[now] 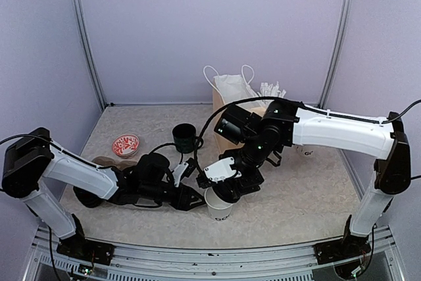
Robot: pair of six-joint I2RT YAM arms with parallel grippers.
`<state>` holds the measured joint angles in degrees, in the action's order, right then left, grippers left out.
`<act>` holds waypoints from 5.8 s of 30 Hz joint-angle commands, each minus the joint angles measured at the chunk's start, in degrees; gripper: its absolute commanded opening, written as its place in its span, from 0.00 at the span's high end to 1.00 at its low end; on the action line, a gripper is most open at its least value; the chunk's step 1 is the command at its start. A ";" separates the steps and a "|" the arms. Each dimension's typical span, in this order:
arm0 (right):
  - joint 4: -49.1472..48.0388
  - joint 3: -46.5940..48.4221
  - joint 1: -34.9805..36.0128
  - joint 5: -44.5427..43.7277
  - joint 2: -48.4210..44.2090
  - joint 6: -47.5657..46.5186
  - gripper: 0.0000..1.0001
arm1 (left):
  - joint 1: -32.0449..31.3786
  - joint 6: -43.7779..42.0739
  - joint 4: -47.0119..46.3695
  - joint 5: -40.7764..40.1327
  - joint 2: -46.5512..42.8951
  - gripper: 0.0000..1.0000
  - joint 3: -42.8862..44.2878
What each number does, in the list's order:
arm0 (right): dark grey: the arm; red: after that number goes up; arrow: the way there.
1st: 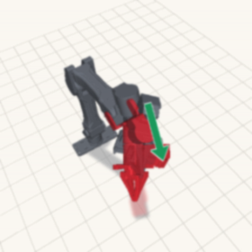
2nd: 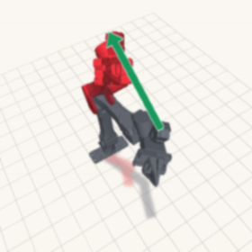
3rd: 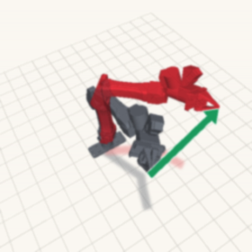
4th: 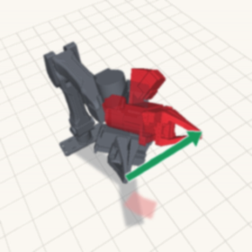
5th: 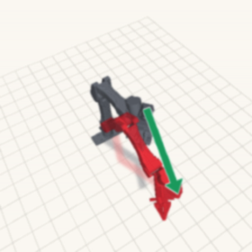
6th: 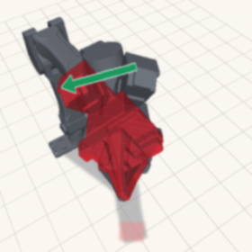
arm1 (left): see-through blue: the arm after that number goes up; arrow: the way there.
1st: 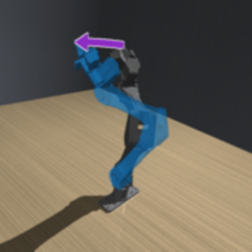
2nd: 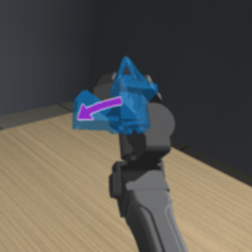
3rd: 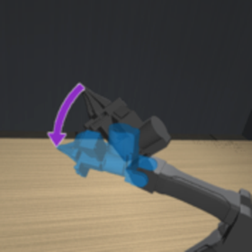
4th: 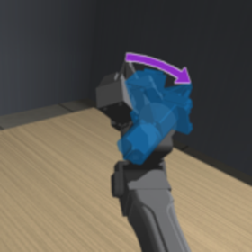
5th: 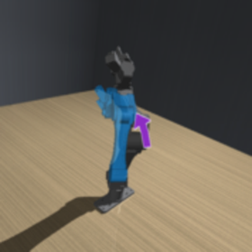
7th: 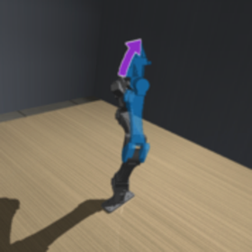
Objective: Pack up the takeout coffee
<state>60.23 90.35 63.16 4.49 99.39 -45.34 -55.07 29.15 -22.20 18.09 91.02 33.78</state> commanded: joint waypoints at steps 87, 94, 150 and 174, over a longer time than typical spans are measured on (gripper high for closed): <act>5.21 7.82 5.85 -5.51 8.04 -2.03 0.19 | -3.63 0.79 -1.70 1.40 4.16 0.62 1.82; 5.06 8.35 5.84 -5.46 7.57 -1.71 0.15 | -3.38 0.95 -1.67 1.51 3.93 0.62 1.39; -27.83 -27.97 -22.03 46.63 -4.41 32.99 0.25 | -4.25 3.82 11.22 -1.12 -4.04 0.50 7.87; -26.77 -29.00 -21.11 39.85 -0.83 33.40 0.43 | -4.77 0.57 12.16 -2.04 2.33 0.62 5.56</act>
<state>33.61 61.34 41.19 52.34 96.53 -11.27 -59.20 32.01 -18.22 17.63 89.36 41.71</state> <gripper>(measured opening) 0.579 0.373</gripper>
